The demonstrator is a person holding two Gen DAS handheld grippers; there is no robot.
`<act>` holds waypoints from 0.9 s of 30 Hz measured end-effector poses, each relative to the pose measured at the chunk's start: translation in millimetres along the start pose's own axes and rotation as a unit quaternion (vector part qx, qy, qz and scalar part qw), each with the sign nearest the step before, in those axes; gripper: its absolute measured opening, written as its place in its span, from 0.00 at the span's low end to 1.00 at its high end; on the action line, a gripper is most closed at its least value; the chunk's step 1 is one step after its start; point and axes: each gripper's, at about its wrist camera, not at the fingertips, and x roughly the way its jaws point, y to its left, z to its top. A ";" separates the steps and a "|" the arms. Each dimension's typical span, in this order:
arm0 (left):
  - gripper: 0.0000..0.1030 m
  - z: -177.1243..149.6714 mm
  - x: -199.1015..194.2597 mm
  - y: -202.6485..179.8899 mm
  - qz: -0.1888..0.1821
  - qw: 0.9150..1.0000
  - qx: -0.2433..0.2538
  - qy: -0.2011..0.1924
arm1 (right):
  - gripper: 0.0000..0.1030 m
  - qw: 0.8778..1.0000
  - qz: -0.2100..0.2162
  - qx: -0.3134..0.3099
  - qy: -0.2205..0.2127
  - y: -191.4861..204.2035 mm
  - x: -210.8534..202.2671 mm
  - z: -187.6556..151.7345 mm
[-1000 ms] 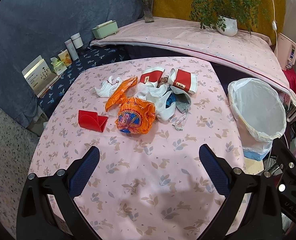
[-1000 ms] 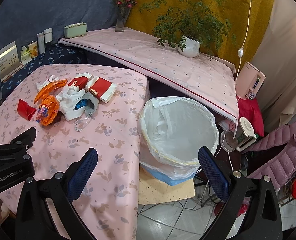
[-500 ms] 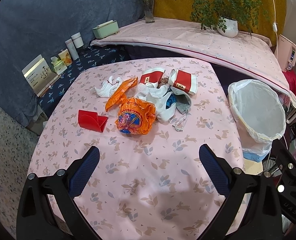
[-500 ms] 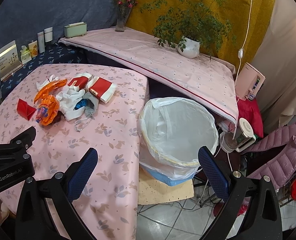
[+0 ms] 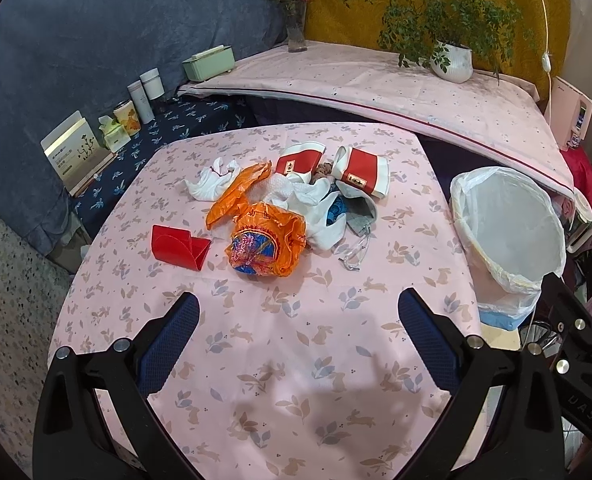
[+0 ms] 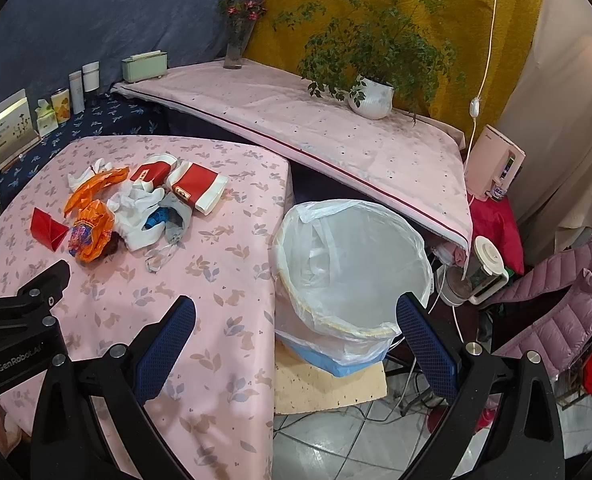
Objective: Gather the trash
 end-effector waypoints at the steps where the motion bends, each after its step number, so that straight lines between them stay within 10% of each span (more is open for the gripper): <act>1: 0.92 0.5 -0.1 0.0 -0.001 1.000 0.000 -0.001 | 0.93 1.000 0.000 0.000 0.000 0.2 0.1 0.0; 27: 0.92 13.8 23.5 28.7 -0.017 1.000 -0.024 0.002 | 0.93 1.000 -0.014 0.007 -0.005 7.1 9.7 12.3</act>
